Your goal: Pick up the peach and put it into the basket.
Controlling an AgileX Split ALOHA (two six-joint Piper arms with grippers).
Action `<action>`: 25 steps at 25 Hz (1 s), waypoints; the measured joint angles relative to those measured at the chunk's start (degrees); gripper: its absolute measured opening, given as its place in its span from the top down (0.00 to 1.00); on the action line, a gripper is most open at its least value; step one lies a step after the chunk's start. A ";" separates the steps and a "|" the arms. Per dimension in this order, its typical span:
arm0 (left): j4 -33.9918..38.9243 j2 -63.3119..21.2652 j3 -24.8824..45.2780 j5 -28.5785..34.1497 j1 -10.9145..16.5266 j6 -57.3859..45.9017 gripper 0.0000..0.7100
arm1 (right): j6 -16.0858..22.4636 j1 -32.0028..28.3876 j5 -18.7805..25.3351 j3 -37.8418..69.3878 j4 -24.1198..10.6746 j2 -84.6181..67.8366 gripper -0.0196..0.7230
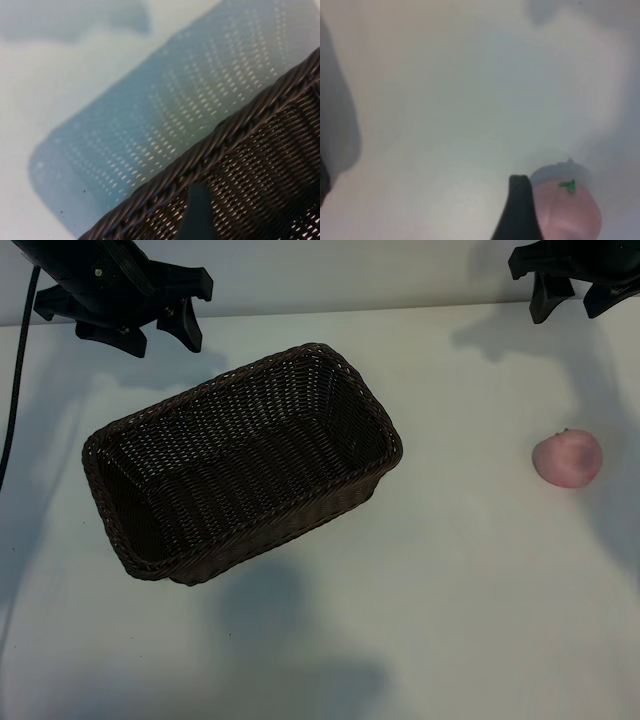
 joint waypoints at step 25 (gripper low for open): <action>0.00 0.00 0.00 -1.47 0.00 0.00 0.16 | 0.00 0.00 0.00 0.00 0.00 0.00 0.21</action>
